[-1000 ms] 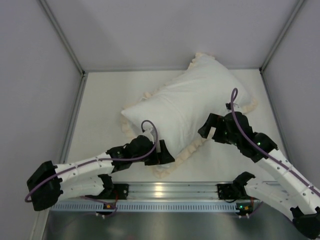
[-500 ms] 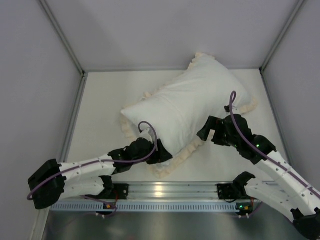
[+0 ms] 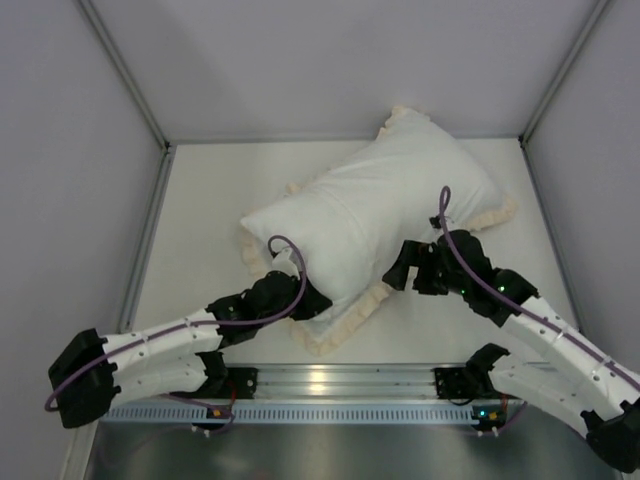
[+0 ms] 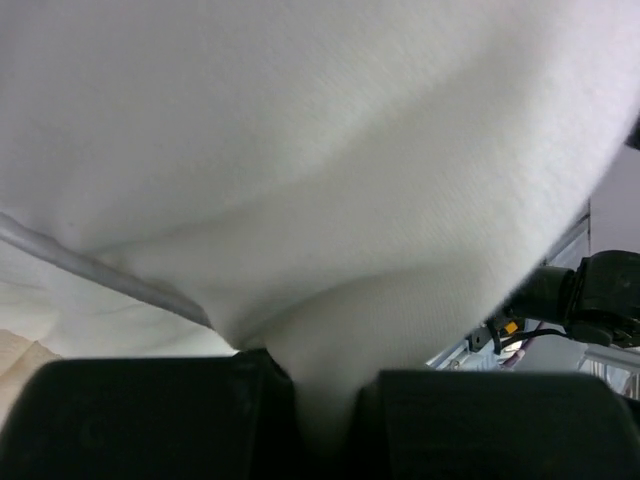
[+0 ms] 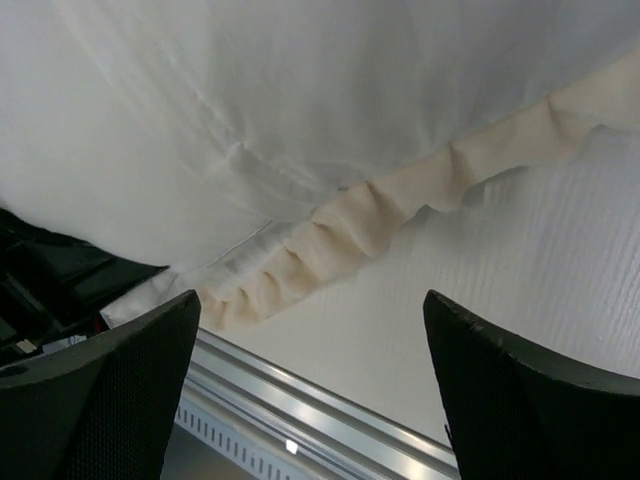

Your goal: Remove the pillowcase from the pillow

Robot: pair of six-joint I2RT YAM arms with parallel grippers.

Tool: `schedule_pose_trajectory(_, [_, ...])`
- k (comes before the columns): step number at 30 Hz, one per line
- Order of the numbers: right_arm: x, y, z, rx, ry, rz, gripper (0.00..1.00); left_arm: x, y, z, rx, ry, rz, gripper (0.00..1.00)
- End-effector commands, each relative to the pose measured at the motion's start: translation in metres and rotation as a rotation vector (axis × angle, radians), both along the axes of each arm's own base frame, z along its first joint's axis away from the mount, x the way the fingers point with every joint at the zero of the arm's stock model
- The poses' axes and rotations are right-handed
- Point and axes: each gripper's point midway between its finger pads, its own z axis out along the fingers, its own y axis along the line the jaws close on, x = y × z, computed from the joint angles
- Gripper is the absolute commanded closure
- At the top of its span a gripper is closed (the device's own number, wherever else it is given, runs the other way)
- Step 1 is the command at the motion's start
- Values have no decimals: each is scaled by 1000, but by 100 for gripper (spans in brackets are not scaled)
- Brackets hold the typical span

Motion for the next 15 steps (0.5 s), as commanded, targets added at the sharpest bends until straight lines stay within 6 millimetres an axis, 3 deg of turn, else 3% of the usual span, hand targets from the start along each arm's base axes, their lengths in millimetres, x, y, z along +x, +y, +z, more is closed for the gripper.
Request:
schedule_pose_trajectory(1, [14, 28, 27, 10, -102, 71, 12, 8, -4, 40, -84, -79, 6, 100])
schedule_pose_trajectory(3, [7, 43, 33, -52, -131, 104, 13, 5, -4, 47, -109, -84, -1, 100])
schedule_pose_trajectory(10, [38, 69, 70, -154, -251, 93, 18, -7, 10, 44, -113, -54, 7, 100])
schedule_pose_trajectory(12, [46, 72, 72, -186, -272, 82, 25, -8, 13, 43, -114, -53, 11, 100])
schedule_pose_trajectory(15, [51, 77, 61, -240, -252, 88, 32, -12, 17, 49, -132, -54, 10, 100])
